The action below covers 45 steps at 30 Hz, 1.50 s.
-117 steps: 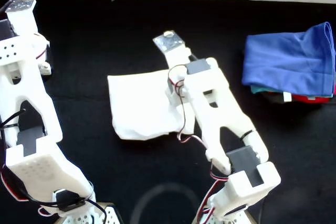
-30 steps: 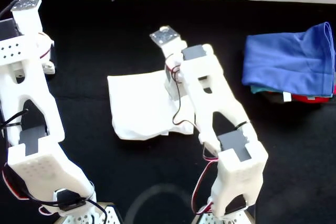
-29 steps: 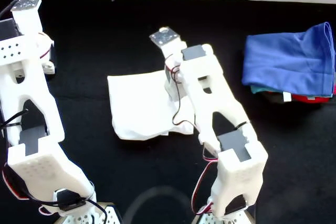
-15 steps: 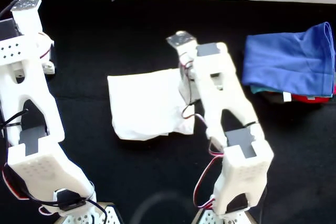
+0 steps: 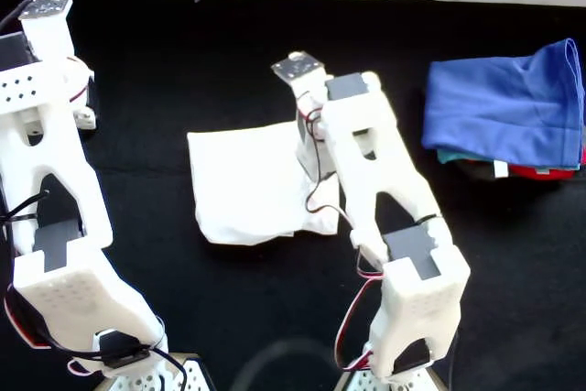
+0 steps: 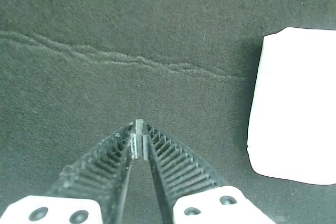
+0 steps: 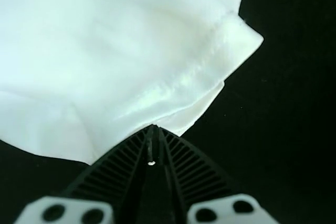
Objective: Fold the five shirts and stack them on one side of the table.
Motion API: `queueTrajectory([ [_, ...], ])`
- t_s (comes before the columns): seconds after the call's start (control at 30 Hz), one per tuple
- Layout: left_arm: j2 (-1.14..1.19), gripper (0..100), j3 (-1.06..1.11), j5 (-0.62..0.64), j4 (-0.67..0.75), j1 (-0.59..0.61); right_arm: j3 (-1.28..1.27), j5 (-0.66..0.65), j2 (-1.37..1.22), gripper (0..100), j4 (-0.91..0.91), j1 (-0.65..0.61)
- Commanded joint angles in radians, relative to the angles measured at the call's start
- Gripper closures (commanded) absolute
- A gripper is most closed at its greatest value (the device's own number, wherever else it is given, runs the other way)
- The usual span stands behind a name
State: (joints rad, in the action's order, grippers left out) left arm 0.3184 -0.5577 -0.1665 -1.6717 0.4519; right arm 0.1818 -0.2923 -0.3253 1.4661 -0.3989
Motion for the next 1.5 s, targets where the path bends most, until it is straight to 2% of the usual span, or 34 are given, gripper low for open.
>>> queueTrajectory([
  [0.0, -0.054, 99, -0.038, 0.000, -0.002, -0.013, 0.042, -0.005, 0.065, 99.1, -0.015, -0.016],
  [0.27, -0.054, 99, -0.038, 0.000, -0.002, -0.016, 0.047, 0.000, 0.071, 99.1, -0.074, -0.038],
  [0.43, -0.054, 99, -0.038, 0.000, -0.002, -0.013, 0.047, 0.064, 0.071, 99.1, -0.090, -0.036],
  [1.07, -0.054, 99, -0.038, 0.000, -0.002, -0.016, 0.113, 0.066, 0.068, 99.1, -0.090, -0.038],
  [1.47, -0.056, 99, -0.038, 0.000, -0.002, -0.012, -0.031, 0.066, 0.071, 99.1, -0.081, -0.179],
])
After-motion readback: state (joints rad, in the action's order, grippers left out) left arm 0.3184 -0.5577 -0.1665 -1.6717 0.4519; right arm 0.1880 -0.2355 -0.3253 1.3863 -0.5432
